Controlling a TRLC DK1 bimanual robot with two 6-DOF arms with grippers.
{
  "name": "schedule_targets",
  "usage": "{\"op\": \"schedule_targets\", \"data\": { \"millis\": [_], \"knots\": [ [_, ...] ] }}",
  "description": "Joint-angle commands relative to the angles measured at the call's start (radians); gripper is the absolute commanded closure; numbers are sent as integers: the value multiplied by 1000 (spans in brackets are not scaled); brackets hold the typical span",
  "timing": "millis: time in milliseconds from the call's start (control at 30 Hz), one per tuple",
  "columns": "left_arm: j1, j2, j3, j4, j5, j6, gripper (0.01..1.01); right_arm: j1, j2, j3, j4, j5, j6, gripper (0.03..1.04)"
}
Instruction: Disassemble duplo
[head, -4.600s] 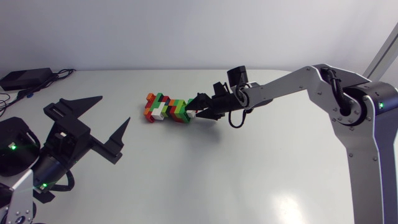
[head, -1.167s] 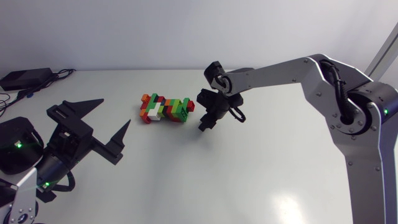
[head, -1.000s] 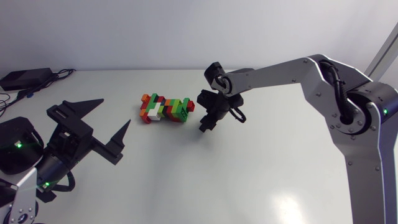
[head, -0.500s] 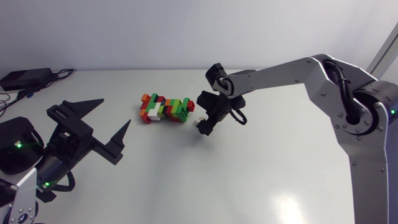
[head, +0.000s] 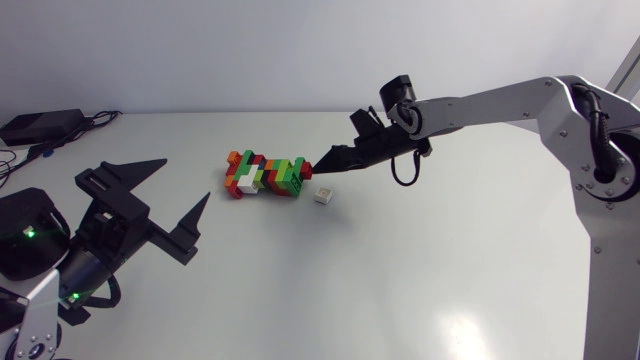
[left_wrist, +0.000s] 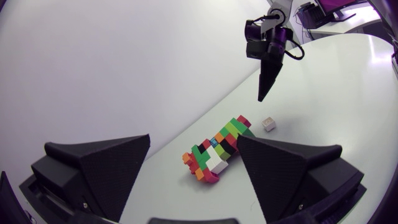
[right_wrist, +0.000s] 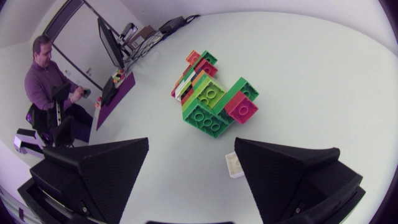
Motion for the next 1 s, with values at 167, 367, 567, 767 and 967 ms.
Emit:
{"op": "schedule_targets", "data": {
  "millis": [167,367,567,767,967],
  "knots": [
    [21,-8,6,17,5,-17,56,44,99,-42,226,-52,359,67],
    [33,-11,9,17,5,-20,56,64,97,-100,423,-46,541,67],
    [35,-13,9,17,5,-21,56,41,107,-113,493,-44,623,67],
    [42,-18,9,17,5,-23,56,15,120,-99,495,-30,630,67],
    [42,-5,12,17,5,-23,56,13,159,-59,492,-21,640,67]
  ]
}}
